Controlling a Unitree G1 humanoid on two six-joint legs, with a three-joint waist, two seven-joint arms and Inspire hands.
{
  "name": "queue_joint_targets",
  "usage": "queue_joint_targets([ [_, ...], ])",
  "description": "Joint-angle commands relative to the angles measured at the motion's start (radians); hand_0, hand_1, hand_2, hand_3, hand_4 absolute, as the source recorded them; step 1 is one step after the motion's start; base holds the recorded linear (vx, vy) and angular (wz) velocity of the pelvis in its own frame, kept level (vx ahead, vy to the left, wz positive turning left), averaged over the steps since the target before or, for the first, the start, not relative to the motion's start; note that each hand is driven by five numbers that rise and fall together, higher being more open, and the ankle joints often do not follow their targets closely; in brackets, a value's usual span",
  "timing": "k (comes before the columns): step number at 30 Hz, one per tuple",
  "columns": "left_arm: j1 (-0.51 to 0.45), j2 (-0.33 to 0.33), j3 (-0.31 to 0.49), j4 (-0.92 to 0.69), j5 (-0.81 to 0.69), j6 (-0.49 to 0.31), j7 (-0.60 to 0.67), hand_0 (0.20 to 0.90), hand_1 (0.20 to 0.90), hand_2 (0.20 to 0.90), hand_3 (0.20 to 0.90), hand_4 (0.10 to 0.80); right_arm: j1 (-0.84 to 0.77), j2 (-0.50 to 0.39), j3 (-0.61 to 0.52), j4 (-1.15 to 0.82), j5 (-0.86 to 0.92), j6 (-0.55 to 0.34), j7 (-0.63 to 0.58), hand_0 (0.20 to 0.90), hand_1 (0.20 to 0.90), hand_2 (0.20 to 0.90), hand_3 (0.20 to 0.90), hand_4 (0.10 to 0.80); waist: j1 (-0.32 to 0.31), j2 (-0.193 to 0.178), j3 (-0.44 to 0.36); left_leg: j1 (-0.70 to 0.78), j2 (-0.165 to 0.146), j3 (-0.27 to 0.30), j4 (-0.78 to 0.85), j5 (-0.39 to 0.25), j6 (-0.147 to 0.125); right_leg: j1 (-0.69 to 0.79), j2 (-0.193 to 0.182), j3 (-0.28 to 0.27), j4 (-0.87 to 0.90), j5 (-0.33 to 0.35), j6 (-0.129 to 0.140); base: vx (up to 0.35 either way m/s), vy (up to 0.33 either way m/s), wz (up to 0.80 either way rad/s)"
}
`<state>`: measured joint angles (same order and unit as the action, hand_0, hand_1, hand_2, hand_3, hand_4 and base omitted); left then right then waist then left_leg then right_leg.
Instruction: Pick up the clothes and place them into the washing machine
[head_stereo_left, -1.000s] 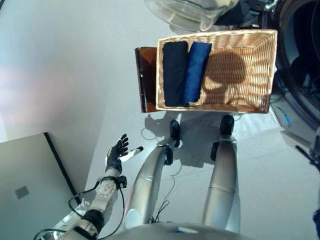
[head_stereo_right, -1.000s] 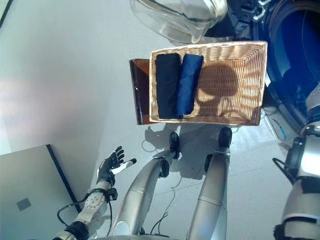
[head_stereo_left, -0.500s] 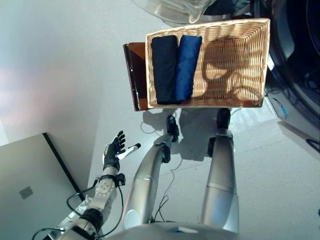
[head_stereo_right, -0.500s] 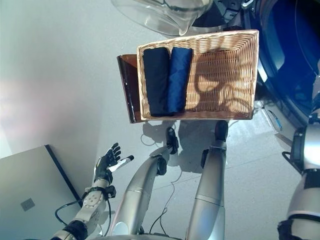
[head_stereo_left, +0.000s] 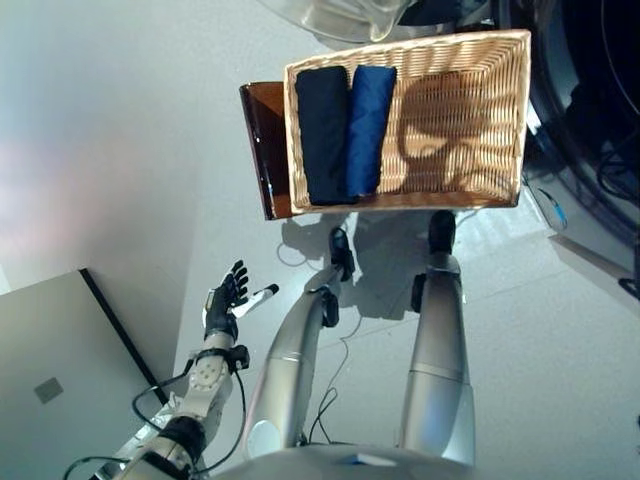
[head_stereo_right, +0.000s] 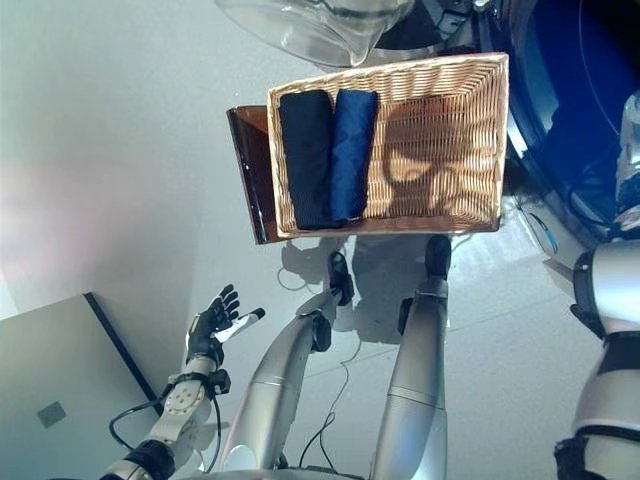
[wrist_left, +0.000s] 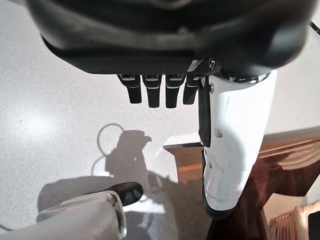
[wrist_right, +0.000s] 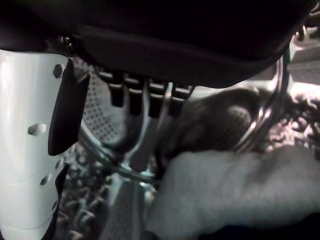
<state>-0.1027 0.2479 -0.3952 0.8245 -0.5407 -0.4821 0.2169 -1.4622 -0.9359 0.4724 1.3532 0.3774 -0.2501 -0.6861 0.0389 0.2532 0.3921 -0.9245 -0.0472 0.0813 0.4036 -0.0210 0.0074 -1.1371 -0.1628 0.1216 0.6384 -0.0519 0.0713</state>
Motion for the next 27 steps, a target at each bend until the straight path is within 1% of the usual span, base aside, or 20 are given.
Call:
queue_joint_targets([
  [1, 0.087, 0.072, 0.062, 0.072, -0.051, -0.019, 0.003, 0.900, 0.900, 0.900, 0.900, 0.800, -0.015, -0.063, -0.015, -0.090, 0.100, -0.144, 0.000, 0.900, 0.900, 0.900, 0.900, 0.800, 0.029, -0.024, -0.101, 0.014, 0.041, -0.063, -0.066, -0.008, -0.077, 0.097, 0.060, -0.091, -0.043, -0.085, -0.067, 0.000, 0.000, 0.00],
  [2, 0.083, 0.067, 0.063, 0.086, -0.057, -0.017, 0.000, 0.900, 0.900, 0.900, 0.900, 0.800, 0.016, -0.037, -0.045, -0.102, 0.130, -0.161, 0.019, 0.900, 0.900, 0.900, 0.900, 0.800, 0.029, -0.025, -0.100, 0.017, 0.039, -0.064, -0.069, -0.007, -0.077, 0.104, 0.058, -0.093, -0.050, -0.083, -0.067, 0.009, 0.015, -0.06],
  [3, 0.084, 0.071, 0.062, 0.088, -0.058, -0.018, -0.001, 0.900, 0.900, 0.900, 0.900, 0.800, 0.026, -0.036, -0.053, -0.106, 0.130, -0.161, 0.019, 0.900, 0.900, 0.900, 0.900, 0.800, 0.030, -0.028, -0.101, 0.019, 0.039, -0.064, -0.069, -0.006, -0.077, 0.106, 0.058, -0.094, -0.051, -0.083, -0.067, 0.011, 0.028, -0.08],
  [5, 0.072, 0.066, 0.059, 0.095, -0.062, -0.012, -0.018, 0.900, 0.900, 0.900, 0.900, 0.800, 0.085, 0.016, -0.097, -0.109, 0.183, -0.177, 0.065, 0.900, 0.900, 0.900, 0.900, 0.800, 0.032, -0.026, -0.095, 0.031, 0.038, -0.066, -0.076, -0.004, -0.075, 0.118, 0.055, -0.099, -0.060, -0.077, -0.063, 0.010, 0.026, -0.05],
  [7, 0.069, 0.068, 0.058, 0.098, -0.061, -0.011, -0.025, 0.900, 0.900, 0.900, 0.900, 0.800, 0.113, 0.029, -0.121, -0.102, 0.204, -0.181, 0.081, 0.900, 0.900, 0.900, 0.900, 0.800, 0.036, -0.027, -0.095, 0.037, 0.036, -0.068, -0.079, -0.003, -0.074, 0.128, 0.053, -0.104, -0.066, -0.077, -0.062, 0.008, 0.011, -0.04],
  [8, 0.061, 0.063, 0.059, 0.091, -0.058, -0.016, -0.035, 0.900, 0.900, 0.900, 0.900, 0.800, 0.149, 0.065, -0.161, -0.087, 0.247, -0.195, 0.111, 0.900, 0.900, 0.900, 0.900, 0.800, 0.042, -0.019, -0.094, 0.041, 0.033, -0.068, -0.078, -0.002, -0.074, 0.135, 0.048, -0.107, -0.066, -0.075, -0.060, 0.000, 0.000, 0.00],
  [10, 0.050, 0.064, 0.064, 0.091, -0.049, -0.018, -0.035, 0.900, 0.900, 0.900, 0.900, 0.800, 0.192, 0.107, -0.193, -0.088, 0.273, -0.202, 0.144, 0.900, 0.900, 0.900, 0.900, 0.800, 0.050, -0.015, -0.097, 0.047, 0.029, -0.070, -0.077, -0.001, -0.072, 0.147, 0.043, -0.111, -0.068, -0.073, -0.059, 0.019, 0.023, 0.07],
  [13, 0.036, 0.066, 0.067, 0.079, -0.022, -0.026, -0.033, 0.900, 0.900, 0.900, 0.900, 0.800, 0.243, 0.191, -0.246, -0.072, 0.318, -0.216, 0.169, 0.900, 0.900, 0.900, 0.900, 0.800, 0.073, -0.008, -0.106, 0.058, 0.020, -0.077, -0.079, 0.001, -0.068, 0.169, 0.039, -0.121, -0.075, -0.072, -0.058, 0.023, 0.030, 0.07],
  [15, 0.033, 0.072, 0.076, 0.082, -0.019, -0.023, -0.031, 0.900, 0.900, 0.900, 0.900, 0.800, 0.263, 0.206, -0.267, -0.068, 0.331, -0.221, 0.170, 0.900, 0.900, 0.900, 0.900, 0.800, 0.079, -0.010, -0.110, 0.061, 0.018, -0.080, -0.079, 0.001, -0.067, 0.176, 0.038, -0.124, -0.080, -0.071, -0.058, 0.009, 0.010, 0.02],
  [16, 0.022, 0.070, 0.081, 0.097, -0.008, -0.024, -0.029, 0.900, 0.900, 0.900, 0.900, 0.800, 0.282, 0.243, -0.291, -0.072, 0.351, -0.226, 0.184, 0.900, 0.900, 0.900, 0.900, 0.800, 0.087, -0.012, -0.114, 0.073, 0.016, -0.081, -0.087, 0.004, -0.066, 0.192, 0.035, -0.130, -0.091, -0.069, -0.055, -0.094, 0.041, 0.08],
  [17, 0.015, 0.069, 0.082, 0.111, -0.002, -0.020, -0.026, 0.900, 0.900, 0.900, 0.900, 0.800, 0.299, 0.273, -0.304, -0.071, 0.362, -0.232, 0.183, 0.900, 0.900, 0.900, 0.900, 0.800, 0.089, -0.014, -0.109, 0.070, 0.018, -0.078, -0.095, 0.038, -0.062, 0.196, 0.035, -0.141, -0.108, -0.033, -0.059, -0.090, 0.046, 0.11],
  [22, 0.003, 0.072, 0.096, 0.131, 0.024, -0.017, -0.014, 0.900, 0.900, 0.900, 0.900, 0.800, 0.379, 0.379, -0.340, -0.109, 0.390, -0.242, 0.210, 0.900, 0.900, 0.900, 0.900, 0.800, 0.098, -0.036, -0.112, 0.107, 0.012, -0.088, -0.122, 0.047, -0.057, 0.247, 0.033, -0.160, -0.149, -0.017, -0.056, -0.010, 0.015, 0.10],
  [24, 0.004, 0.075, 0.099, 0.133, 0.026, -0.019, -0.013, 0.900, 0.900, 0.900, 0.900, 0.800, 0.393, 0.394, -0.343, -0.120, 0.387, -0.244, 0.213, 0.900, 0.900, 0.900, 0.900, 0.800, 0.100, -0.041, -0.112, 0.112, 0.011, -0.090, -0.126, 0.048, -0.056, 0.257, 0.033, -0.164, -0.157, -0.014, -0.055, 0.000, 0.000, 0.00],
  [26, 0.003, 0.076, 0.108, 0.145, 0.034, -0.018, -0.012, 0.900, 0.900, 0.900, 0.900, 0.800, 0.434, 0.433, -0.345, -0.151, 0.378, -0.251, 0.220, 0.900, 0.900, 0.900, 0.900, 0.800, 0.099, -0.054, -0.111, 0.123, 0.009, -0.091, -0.127, 0.049, -0.053, 0.277, 0.032, -0.168, -0.171, -0.009, -0.053, 0.008, 0.007, -0.05],
  [27, 0.006, 0.073, 0.114, 0.139, 0.035, -0.017, -0.014, 0.900, 0.900, 0.900, 0.900, 0.800, 0.479, 0.472, -0.344, -0.184, 0.379, -0.256, 0.231, 0.900, 0.900, 0.900, 0.900, 0.800, 0.097, -0.068, -0.113, 0.137, 0.007, -0.094, -0.128, 0.048, -0.051, 0.299, 0.031, -0.173, -0.181, -0.005, -0.051, 0.014, 0.003, -0.05],
])
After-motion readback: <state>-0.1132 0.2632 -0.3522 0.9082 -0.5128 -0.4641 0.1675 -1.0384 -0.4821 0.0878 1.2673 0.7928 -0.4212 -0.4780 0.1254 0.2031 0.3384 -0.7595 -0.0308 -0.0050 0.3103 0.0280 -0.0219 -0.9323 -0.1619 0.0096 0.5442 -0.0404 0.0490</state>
